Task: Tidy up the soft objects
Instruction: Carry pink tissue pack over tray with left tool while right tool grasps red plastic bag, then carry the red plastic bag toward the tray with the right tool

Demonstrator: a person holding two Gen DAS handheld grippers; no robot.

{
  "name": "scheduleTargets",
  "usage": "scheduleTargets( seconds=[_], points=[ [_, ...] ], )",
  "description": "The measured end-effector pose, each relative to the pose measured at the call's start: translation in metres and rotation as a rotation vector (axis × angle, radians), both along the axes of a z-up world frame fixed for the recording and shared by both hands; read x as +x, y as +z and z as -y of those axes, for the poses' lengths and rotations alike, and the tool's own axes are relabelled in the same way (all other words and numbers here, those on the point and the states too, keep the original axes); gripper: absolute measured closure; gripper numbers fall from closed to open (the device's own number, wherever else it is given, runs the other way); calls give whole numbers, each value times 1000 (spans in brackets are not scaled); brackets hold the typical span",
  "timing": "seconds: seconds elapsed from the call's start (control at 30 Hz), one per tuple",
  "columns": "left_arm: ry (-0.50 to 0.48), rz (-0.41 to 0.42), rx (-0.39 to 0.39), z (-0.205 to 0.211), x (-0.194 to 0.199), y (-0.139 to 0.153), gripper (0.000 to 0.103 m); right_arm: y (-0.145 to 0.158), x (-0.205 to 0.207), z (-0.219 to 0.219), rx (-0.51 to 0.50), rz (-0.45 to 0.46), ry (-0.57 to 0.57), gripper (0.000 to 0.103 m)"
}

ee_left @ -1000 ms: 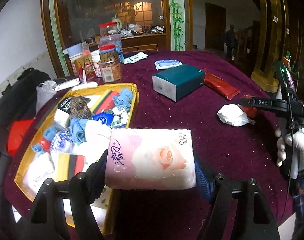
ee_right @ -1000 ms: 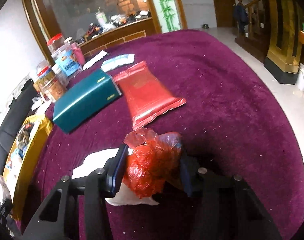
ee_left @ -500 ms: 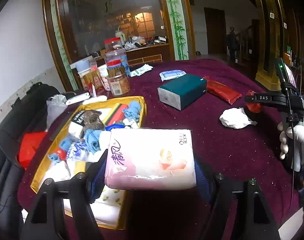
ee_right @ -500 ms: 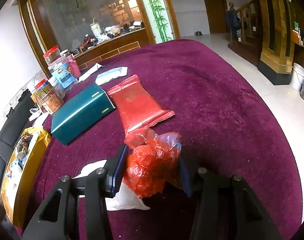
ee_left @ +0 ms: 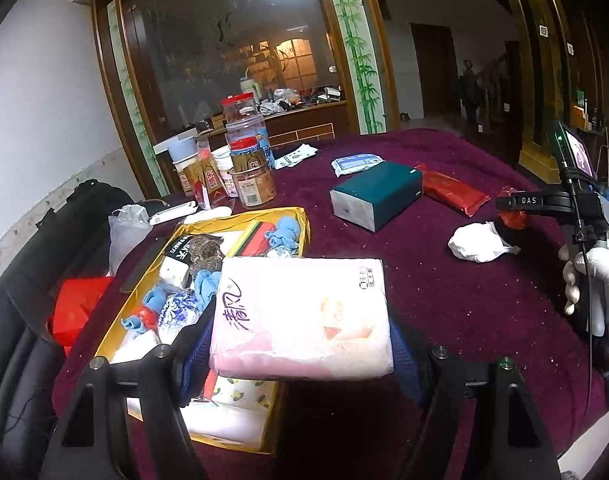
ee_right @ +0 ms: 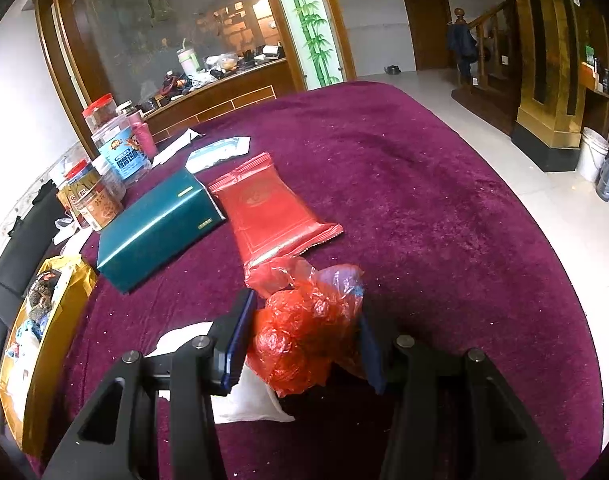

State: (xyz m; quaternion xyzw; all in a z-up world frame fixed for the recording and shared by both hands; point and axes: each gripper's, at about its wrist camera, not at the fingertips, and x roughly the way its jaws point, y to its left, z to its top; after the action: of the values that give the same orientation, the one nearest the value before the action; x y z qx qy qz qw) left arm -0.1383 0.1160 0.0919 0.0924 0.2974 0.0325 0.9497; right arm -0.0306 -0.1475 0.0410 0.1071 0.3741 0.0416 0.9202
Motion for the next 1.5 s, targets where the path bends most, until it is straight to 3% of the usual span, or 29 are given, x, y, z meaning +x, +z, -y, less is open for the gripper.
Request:
scheduleTargets(
  seconds=[0.67,0.97,1.5],
  points=[
    [43,25,-53,-29,-16,7,24,1,-1,2,-20,7,-32,57],
    [50,37,-92,-48,-34,10,24,3,1,-11,-99,21,-41,56],
    [127,24,-149,-105,-63,2,24,40,-59,-38,-40,63,85,56]
  ],
)
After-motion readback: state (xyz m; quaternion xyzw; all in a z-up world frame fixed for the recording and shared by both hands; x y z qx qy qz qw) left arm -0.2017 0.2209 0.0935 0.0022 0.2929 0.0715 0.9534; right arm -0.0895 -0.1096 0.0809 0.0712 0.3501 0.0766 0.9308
